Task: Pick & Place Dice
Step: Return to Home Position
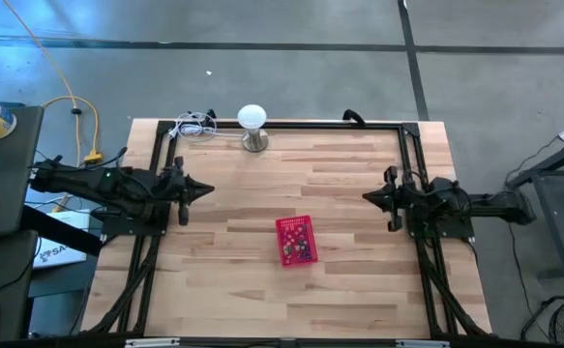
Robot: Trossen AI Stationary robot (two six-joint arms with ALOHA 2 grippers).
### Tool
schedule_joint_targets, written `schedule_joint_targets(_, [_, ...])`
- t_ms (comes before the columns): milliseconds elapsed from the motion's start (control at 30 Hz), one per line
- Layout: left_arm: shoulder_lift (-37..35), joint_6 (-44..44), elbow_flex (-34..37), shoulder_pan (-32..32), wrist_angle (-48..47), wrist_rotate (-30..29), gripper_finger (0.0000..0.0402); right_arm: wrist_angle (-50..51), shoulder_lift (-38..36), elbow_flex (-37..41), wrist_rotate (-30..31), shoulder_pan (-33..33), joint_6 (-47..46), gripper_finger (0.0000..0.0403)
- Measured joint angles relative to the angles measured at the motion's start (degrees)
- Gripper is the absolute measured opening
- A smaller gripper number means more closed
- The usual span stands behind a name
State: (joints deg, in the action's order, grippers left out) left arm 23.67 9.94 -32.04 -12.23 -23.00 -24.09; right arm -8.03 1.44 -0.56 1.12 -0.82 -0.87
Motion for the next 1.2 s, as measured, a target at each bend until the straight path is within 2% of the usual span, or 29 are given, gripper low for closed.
schedule_joint_targets(167, [-7.3, 0.9, 6.3, 0.0, 2.5, 0.4, 0.0000, 1.1, 0.5, 0.0, -5.2, -2.3, -1.9, 0.0003])
schedule_joint_targets(233, [-9.6, 1.5, 8.5, 0.0, 3.1, 1.8, 0.0000, 1.4, 0.5, 0.0, -5.5, -2.7, -2.5, 0.0003])
schedule_joint_targets(333, [-12.5, 1.1, 12.4, 0.0, 7.0, 6.3, 0.0000, 1.5, 0.5, 0.0, -2.2, -2.8, -4.6, 0.0003])
schedule_joint_targets(467, [-15.0, -0.8, 20.7, 0.0, 20.2, 13.4, 0.0000, 3.2, 0.5, 0.1, 4.1, -2.8, -6.8, 0.0003])
schedule_joint_targets(533, [-15.5, -1.6, 24.1, 0.0, 25.6, 13.4, 0.0000, 4.4, 0.5, 0.1, 6.0, -2.8, -6.8, 0.0003])
schedule_joint_targets(667, [-15.9, -6.0, 28.1, 0.2, 30.8, 13.1, 0.0000, 4.8, 0.5, 0.1, 6.6, -2.8, -6.7, 0.0003])
schedule_joint_targets(833, [-15.9, -6.9, 29.6, 0.2, 32.8, 12.2, 0.0000, 4.9, 0.5, 0.1, 6.2, -2.8, -6.7, 0.0003])
schedule_joint_targets(933, [-17.3, -11.7, 29.5, 0.3, 33.9, 11.9, 0.0000, 4.9, 0.5, 0.1, 6.2, -2.8, -6.7, 0.0003])
schedule_joint_targets(1200, [-23.6, -14.1, 29.4, 2.0, 23.5, 10.8, 0.0000, 4.9, 0.5, 0.1, 6.2, -2.8, -6.7, 0.0003])
